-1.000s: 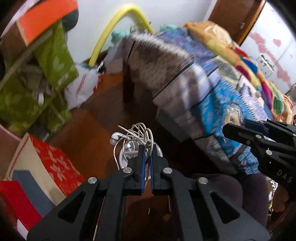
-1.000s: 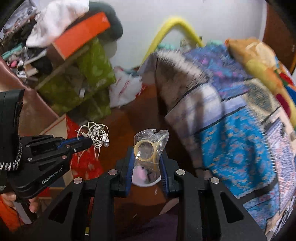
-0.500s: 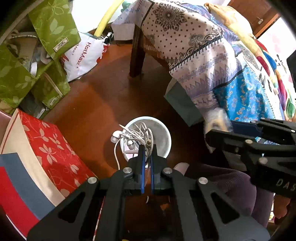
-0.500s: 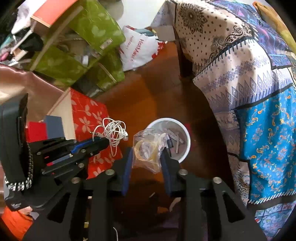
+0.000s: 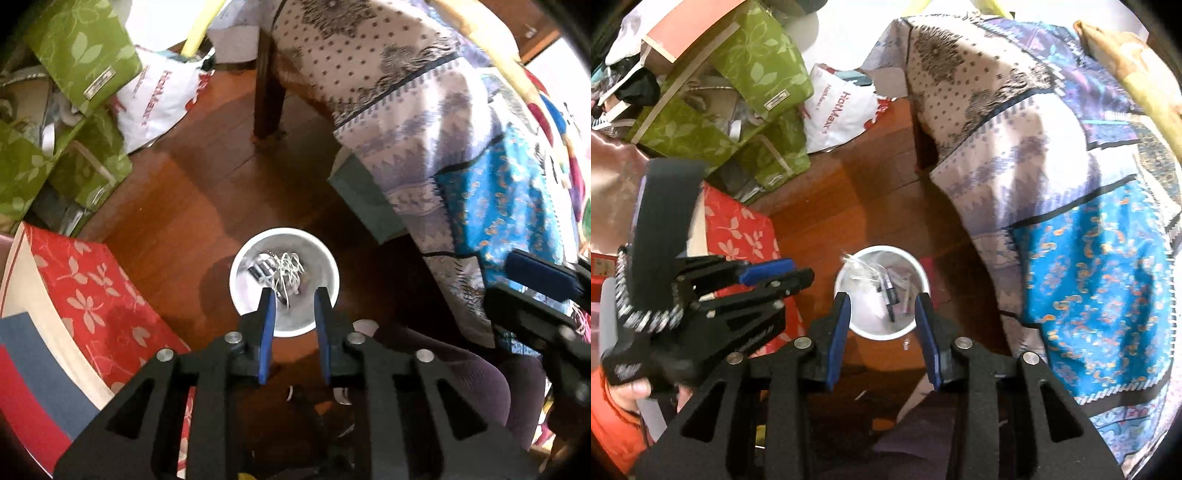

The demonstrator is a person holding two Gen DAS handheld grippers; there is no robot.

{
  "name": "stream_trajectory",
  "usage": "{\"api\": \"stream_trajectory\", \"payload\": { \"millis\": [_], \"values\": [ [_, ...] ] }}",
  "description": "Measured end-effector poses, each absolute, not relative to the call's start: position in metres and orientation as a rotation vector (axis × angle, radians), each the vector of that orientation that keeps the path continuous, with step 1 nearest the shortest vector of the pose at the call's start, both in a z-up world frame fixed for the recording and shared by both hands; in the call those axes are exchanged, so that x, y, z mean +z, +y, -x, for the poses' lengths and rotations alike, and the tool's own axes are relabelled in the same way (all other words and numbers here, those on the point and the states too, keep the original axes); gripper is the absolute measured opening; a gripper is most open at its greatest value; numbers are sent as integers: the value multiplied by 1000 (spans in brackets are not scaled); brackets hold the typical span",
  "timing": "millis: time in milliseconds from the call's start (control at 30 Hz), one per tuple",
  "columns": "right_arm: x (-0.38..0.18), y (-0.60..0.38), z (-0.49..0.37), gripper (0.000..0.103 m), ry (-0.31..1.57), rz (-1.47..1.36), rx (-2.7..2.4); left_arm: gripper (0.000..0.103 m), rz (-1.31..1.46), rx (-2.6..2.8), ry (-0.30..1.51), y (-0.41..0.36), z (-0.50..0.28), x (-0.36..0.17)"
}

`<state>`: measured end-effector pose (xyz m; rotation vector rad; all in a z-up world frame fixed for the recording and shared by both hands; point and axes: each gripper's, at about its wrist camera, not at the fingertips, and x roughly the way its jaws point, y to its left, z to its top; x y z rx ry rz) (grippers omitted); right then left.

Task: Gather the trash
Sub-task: 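Bring both tools back up over the bedspread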

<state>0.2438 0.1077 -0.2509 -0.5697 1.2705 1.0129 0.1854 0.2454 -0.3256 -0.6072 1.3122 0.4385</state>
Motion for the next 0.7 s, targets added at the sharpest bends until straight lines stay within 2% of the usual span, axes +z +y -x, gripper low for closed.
{"api": "stream_trajectory", "payload": {
  "millis": [233, 700],
  "values": [
    [-233, 87, -247, 33, 1233, 532, 990, 20, 562, 441, 1275, 232, -178, -301],
    [-155, 11, -275, 33, 1039, 378, 901, 22, 395, 384, 1047, 181, -193, -187]
  ]
}}
